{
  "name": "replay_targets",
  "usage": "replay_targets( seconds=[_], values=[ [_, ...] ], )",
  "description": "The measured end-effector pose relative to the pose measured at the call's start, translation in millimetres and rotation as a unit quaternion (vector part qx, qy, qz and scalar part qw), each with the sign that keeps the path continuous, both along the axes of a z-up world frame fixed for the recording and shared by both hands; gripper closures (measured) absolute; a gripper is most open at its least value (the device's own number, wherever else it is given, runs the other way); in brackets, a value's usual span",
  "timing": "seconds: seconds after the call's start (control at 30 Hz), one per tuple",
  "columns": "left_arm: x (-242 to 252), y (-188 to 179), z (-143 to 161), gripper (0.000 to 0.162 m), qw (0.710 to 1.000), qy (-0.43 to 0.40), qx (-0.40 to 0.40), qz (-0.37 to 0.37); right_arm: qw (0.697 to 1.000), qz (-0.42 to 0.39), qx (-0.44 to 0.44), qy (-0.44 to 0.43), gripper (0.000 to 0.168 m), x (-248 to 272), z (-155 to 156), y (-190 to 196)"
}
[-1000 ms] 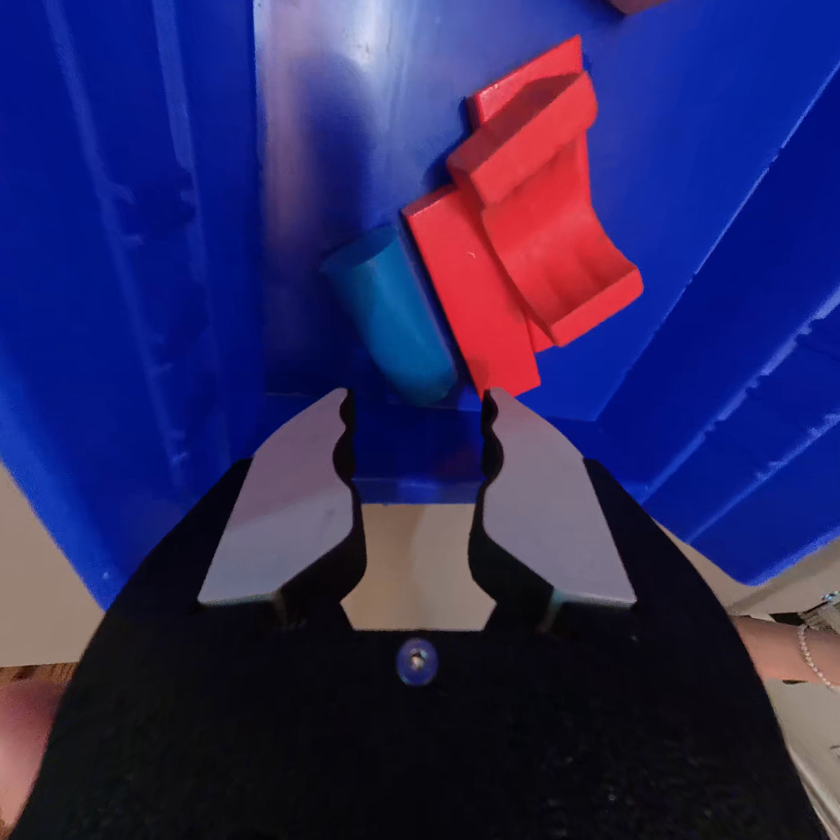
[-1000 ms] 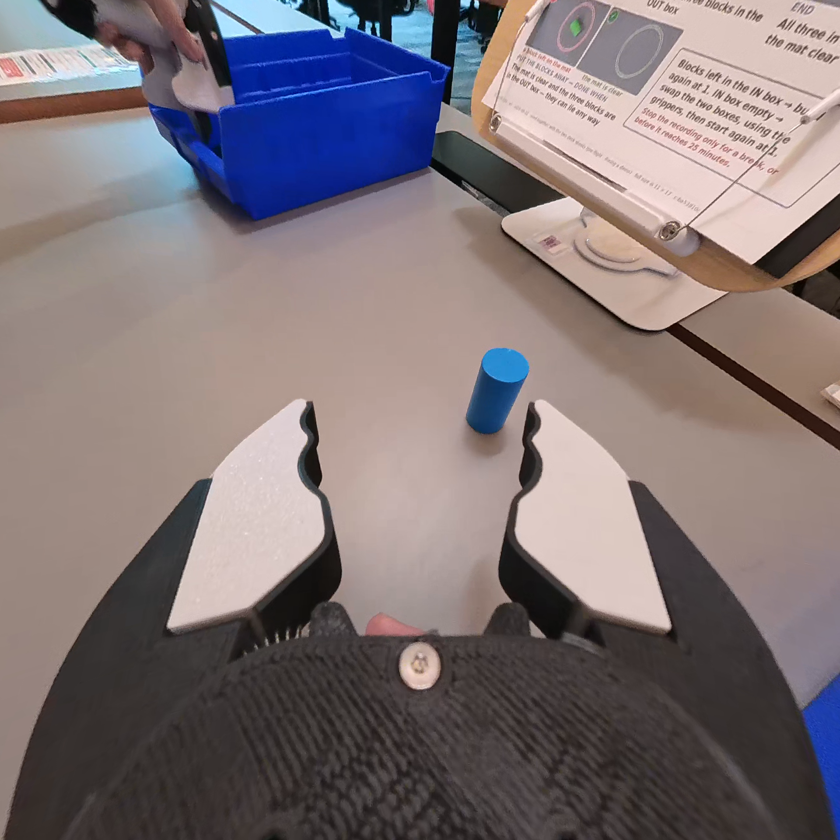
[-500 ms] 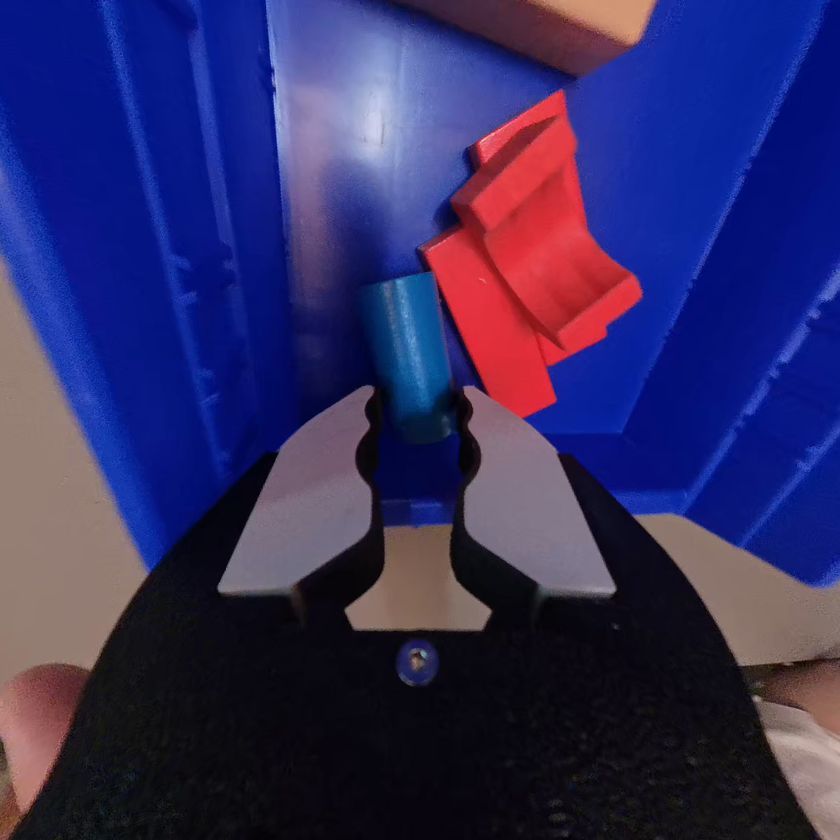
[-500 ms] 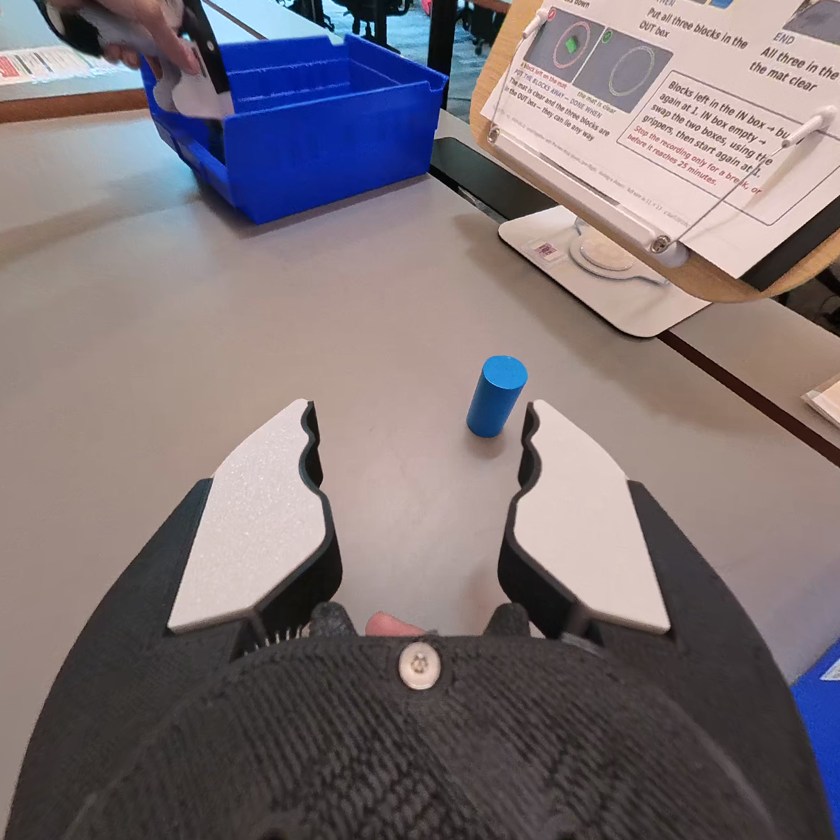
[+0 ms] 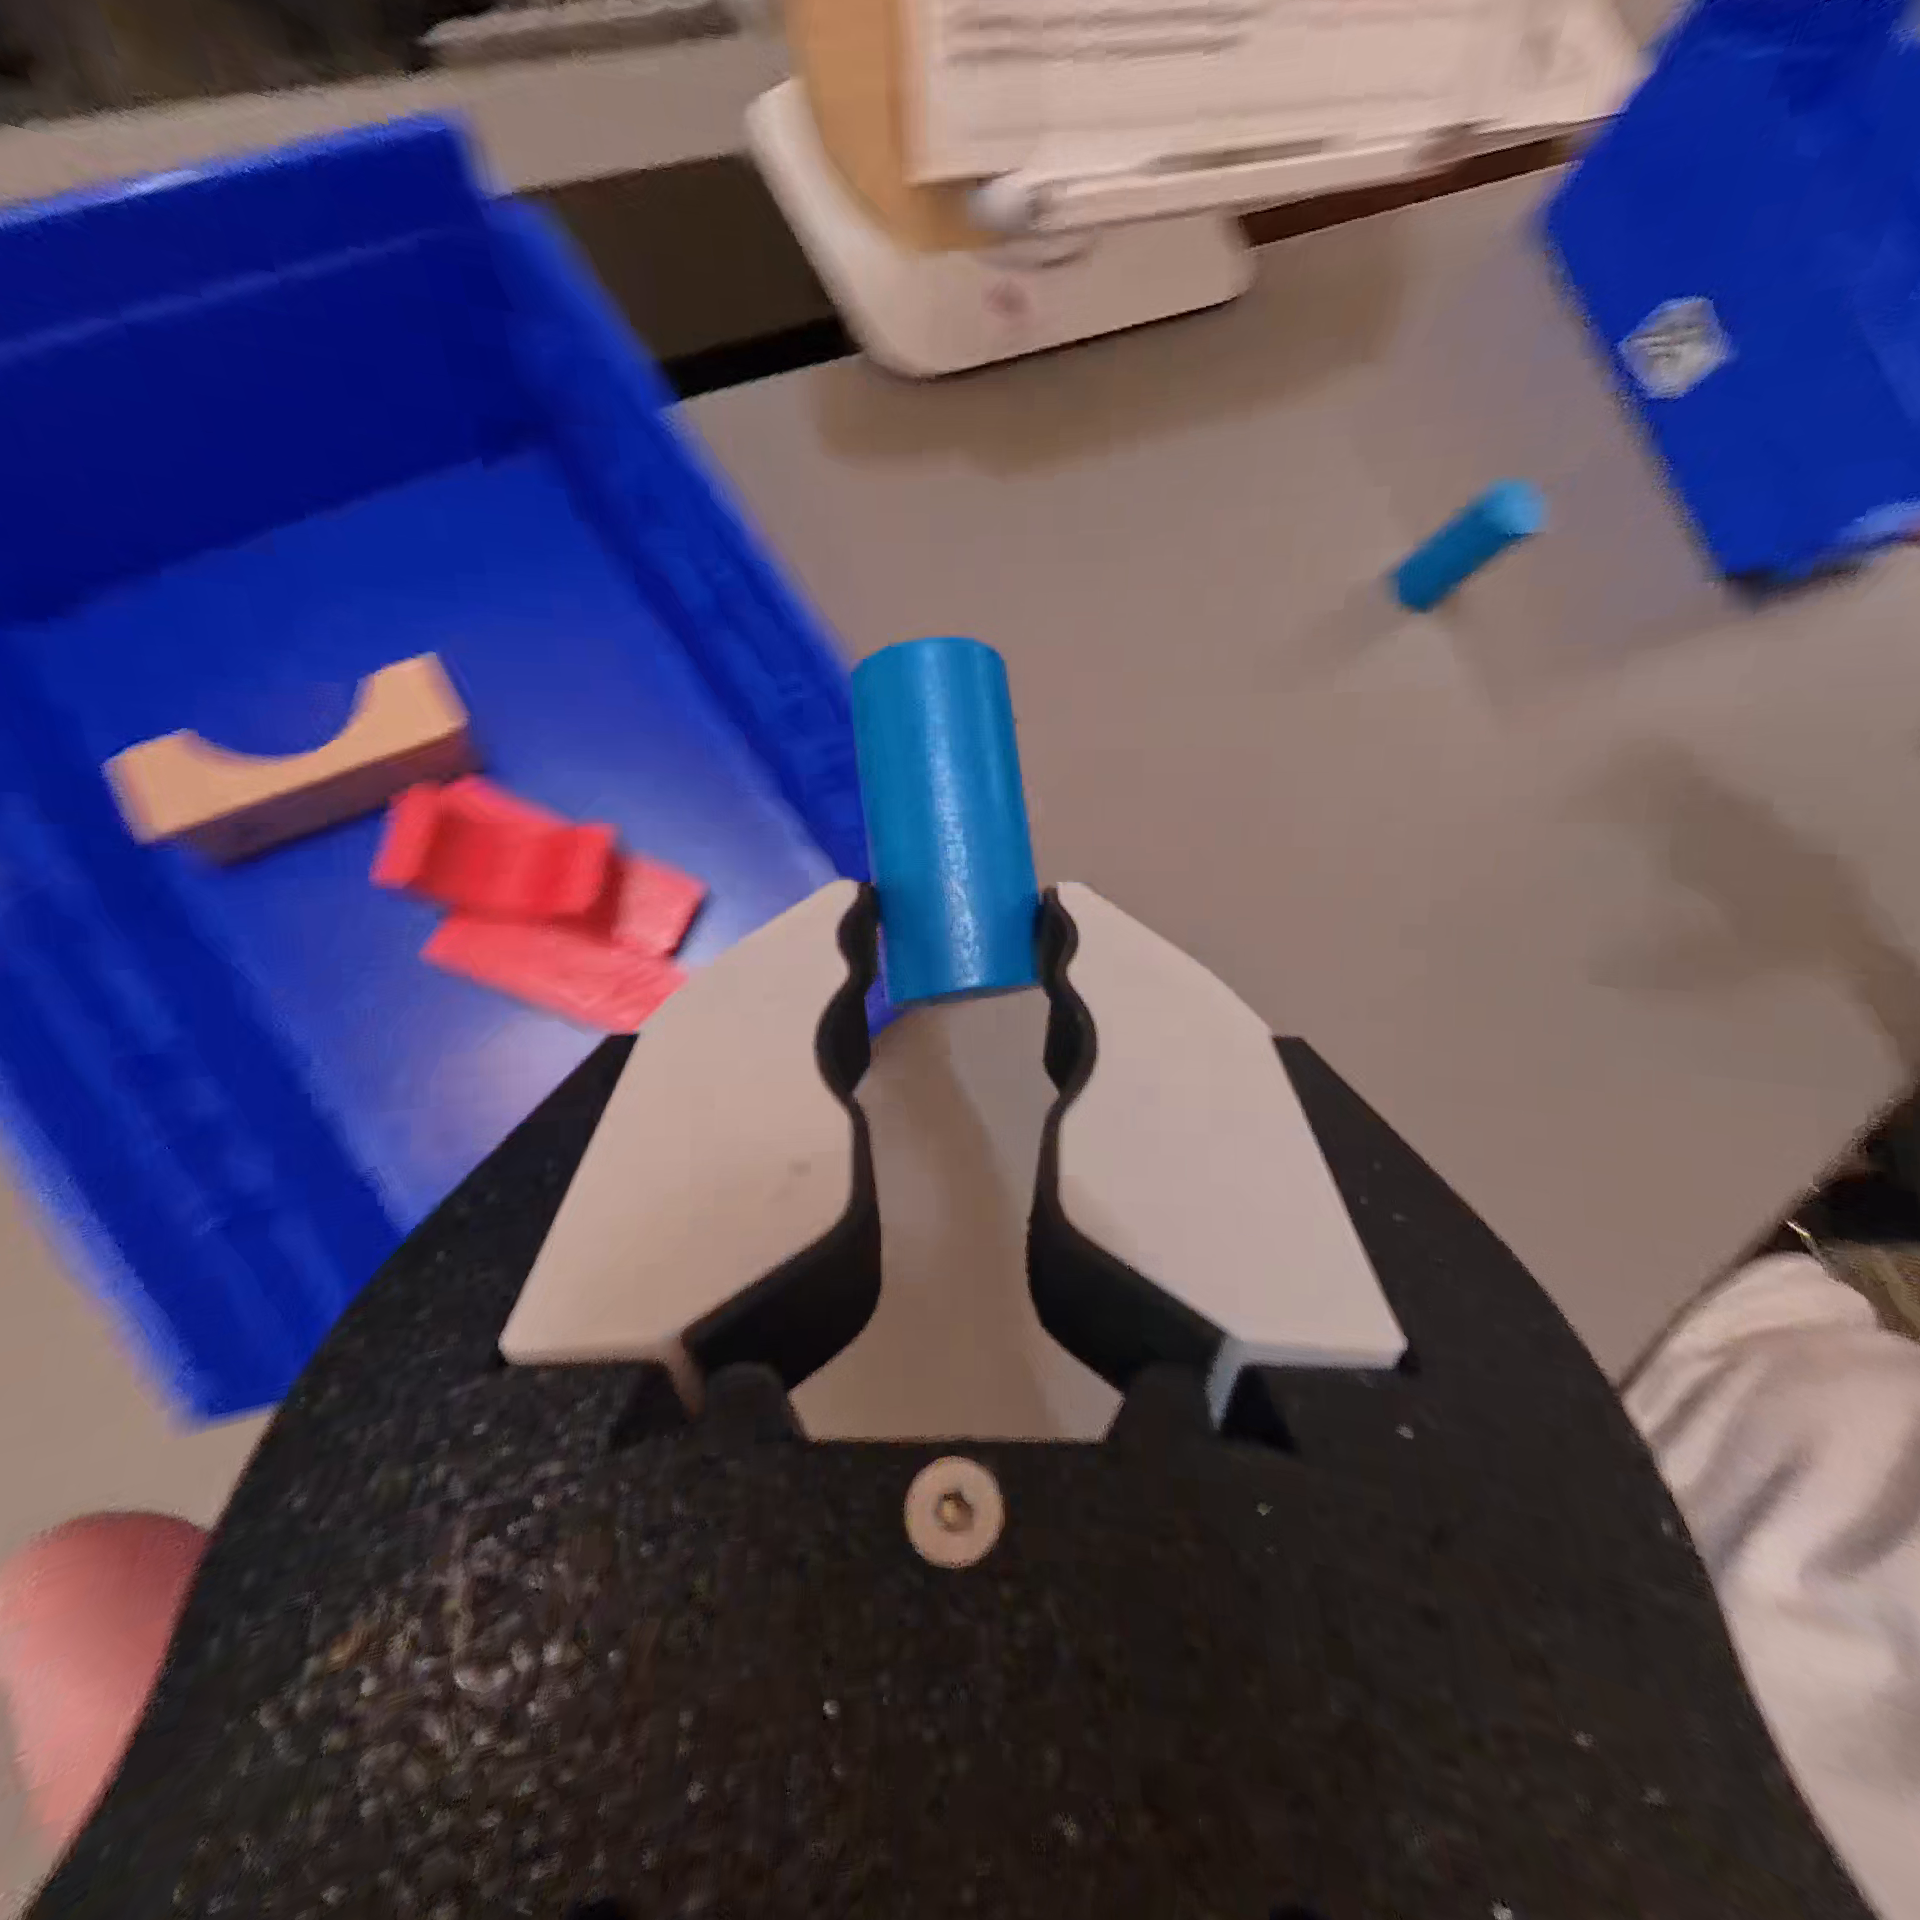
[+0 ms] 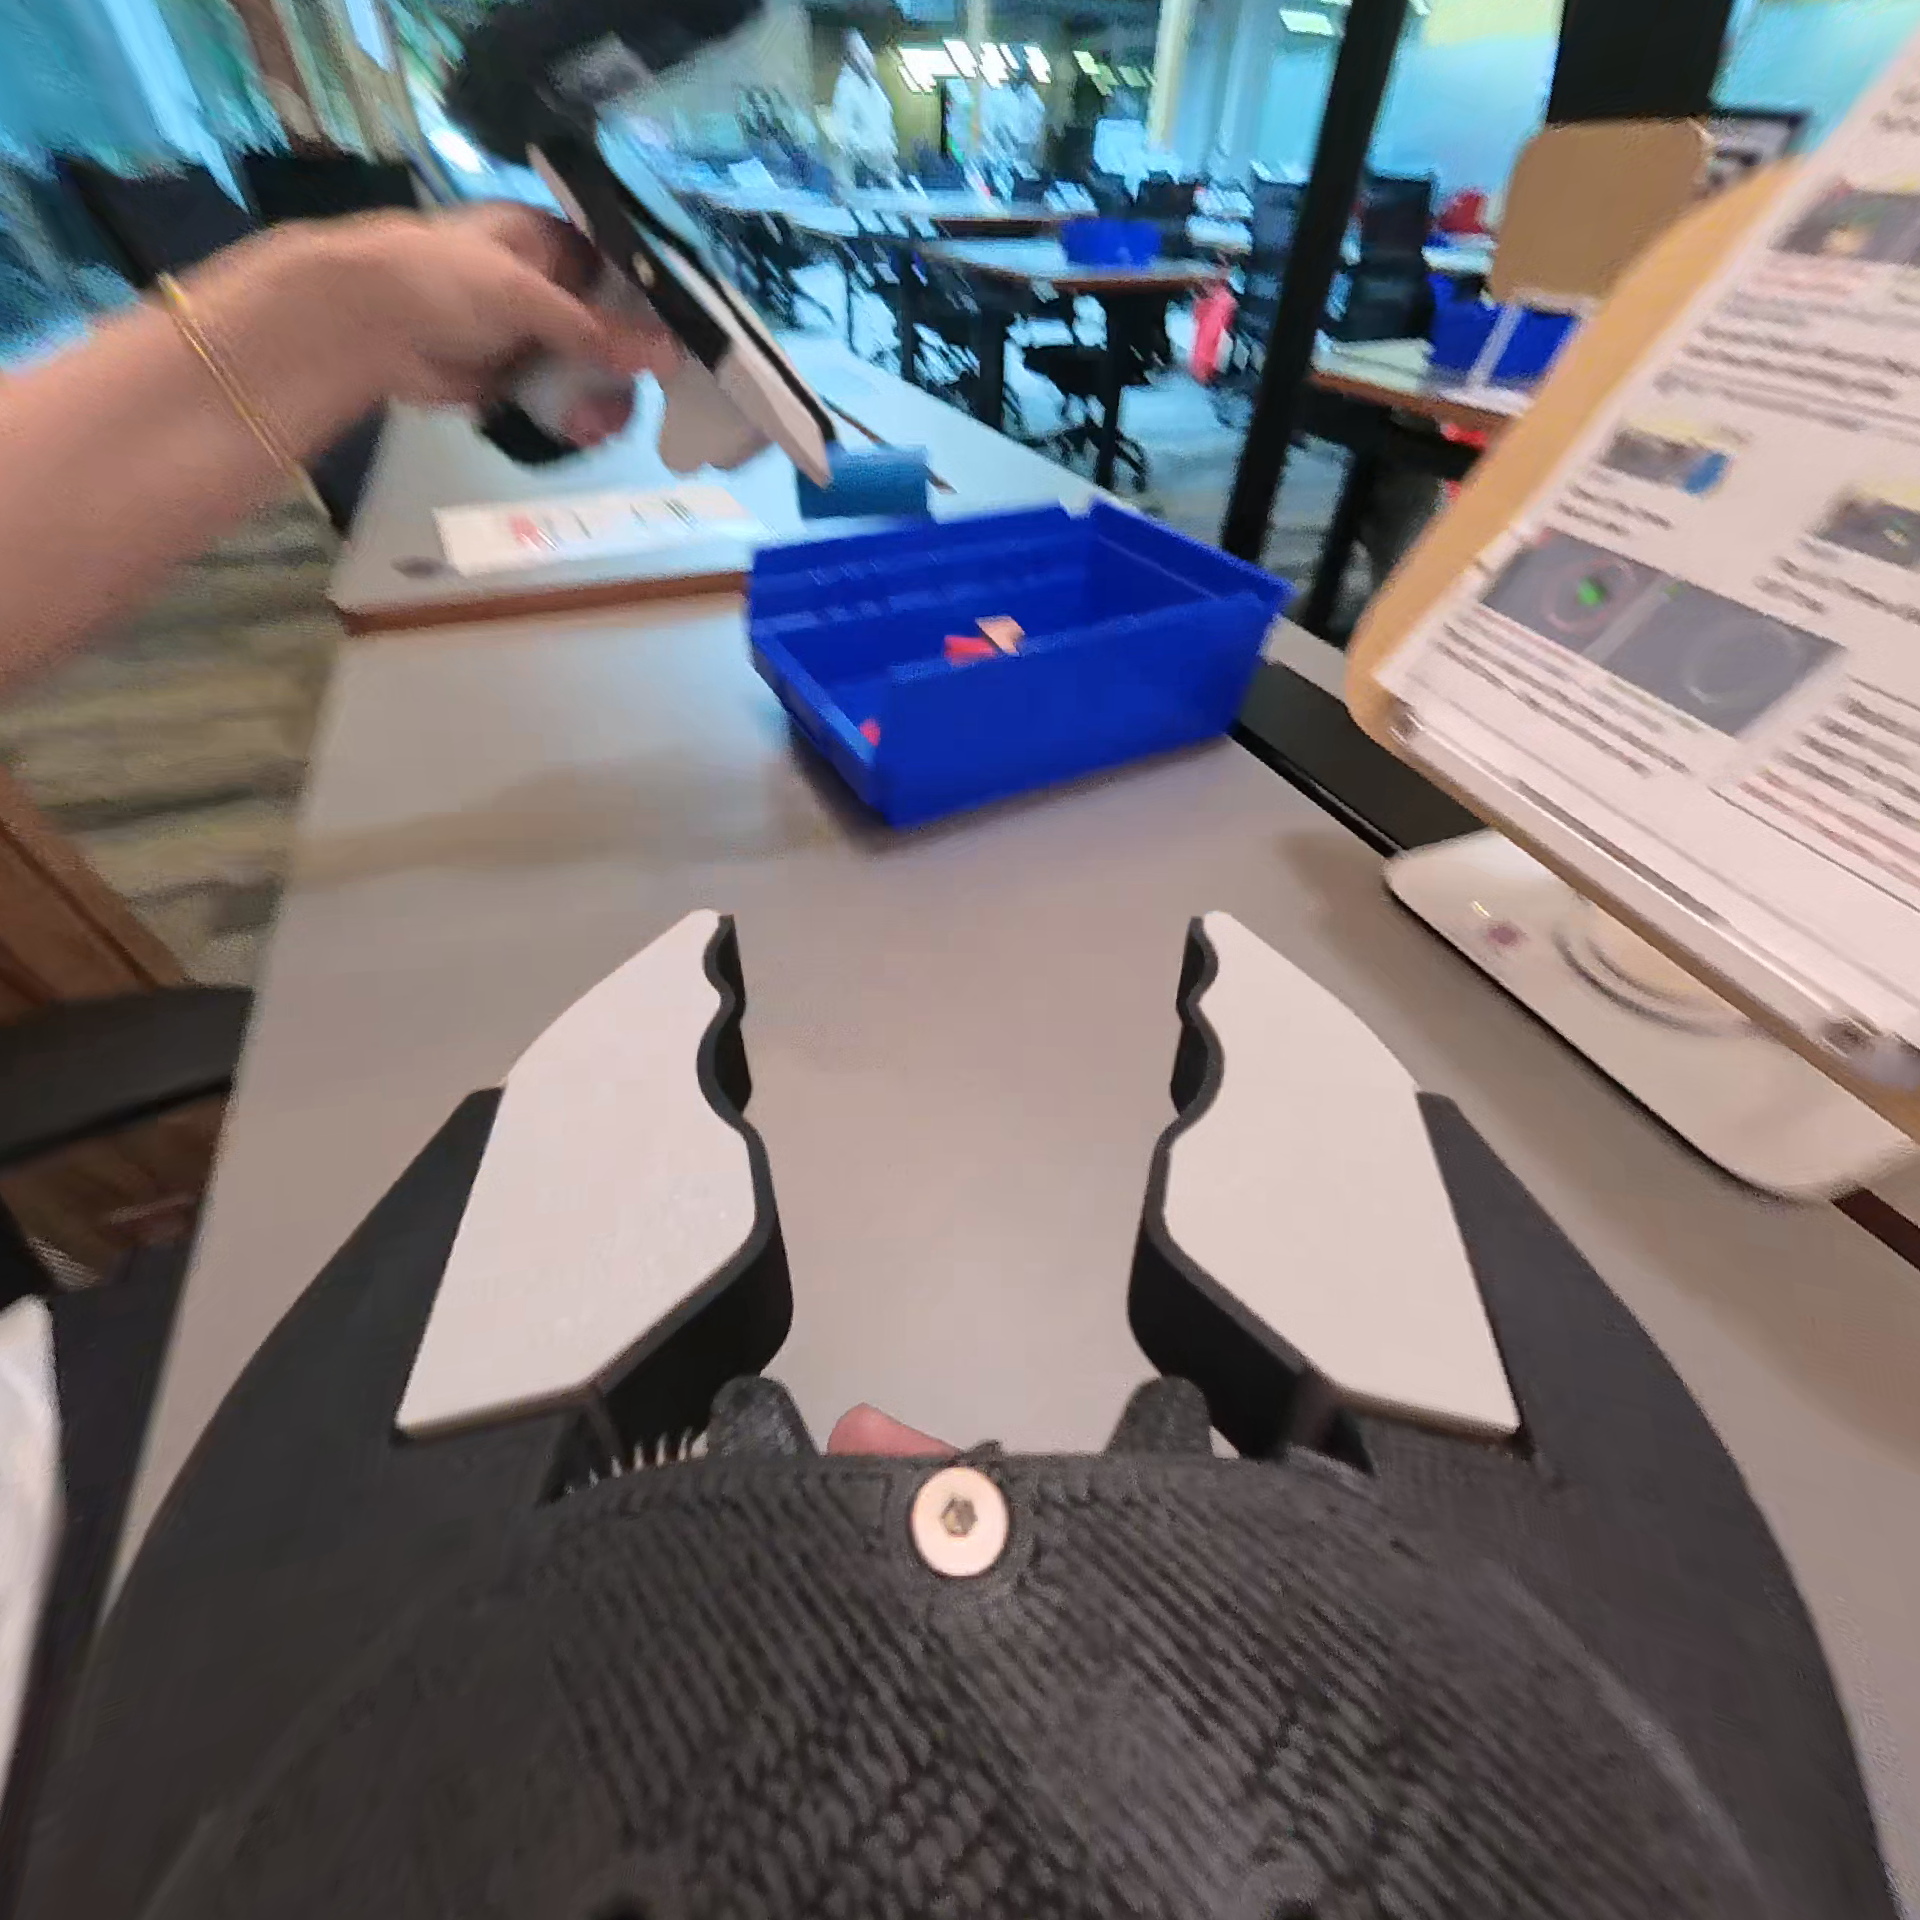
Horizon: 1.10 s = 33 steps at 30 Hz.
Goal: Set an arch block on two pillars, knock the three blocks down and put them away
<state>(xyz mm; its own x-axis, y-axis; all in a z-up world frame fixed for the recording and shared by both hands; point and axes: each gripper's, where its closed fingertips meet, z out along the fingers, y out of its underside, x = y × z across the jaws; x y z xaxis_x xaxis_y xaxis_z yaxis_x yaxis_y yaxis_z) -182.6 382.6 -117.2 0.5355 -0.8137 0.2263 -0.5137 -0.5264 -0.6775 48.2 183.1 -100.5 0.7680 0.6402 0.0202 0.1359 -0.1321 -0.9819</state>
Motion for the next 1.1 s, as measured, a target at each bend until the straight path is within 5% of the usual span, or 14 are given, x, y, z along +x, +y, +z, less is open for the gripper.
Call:
replay_targets(
  seconds=[0.03,0.27,0.43,0.63,1.03,1.07,1.1],
  values=[
    [13.8,-17.6,7.9,0.132,0.999,-0.026,0.005,-0.034,1.000,0.022,0.007,0.022,0.088,-11.4,8.5,1.3],
    [94.9,-137.2,27.5,0.132,0.959,-0.088,0.064,-0.261,0.983,0.149,-0.029,0.101,0.091,-69.2,32.5,13.4],
    [120.2,-183.7,19.6,0.132,0.929,-0.077,0.075,-0.353,0.980,0.180,-0.040,0.079,0.096,-79.9,26.3,6.8],
    [132.4,-201.8,17.1,0.132,0.910,-0.083,0.071,-0.399,0.974,0.207,-0.048,0.081,0.133,-77.1,17.9,-5.2],
    [142.9,-201.5,19.3,0.137,0.908,-0.118,0.070,-0.395,0.976,0.195,-0.075,0.068,0.141,-80.1,-4.6,-10.1],
    [143.9,-200.5,22.0,0.162,0.909,-0.128,0.074,-0.391,0.976,0.191,-0.071,0.071,0.142,-80.1,-3.4,-9.3],
    [146.0,-198.8,27.9,0.162,0.909,-0.148,0.082,-0.382,0.976,0.191,-0.069,0.075,0.145,-79.7,-5.5,-10.4]
  ],
)
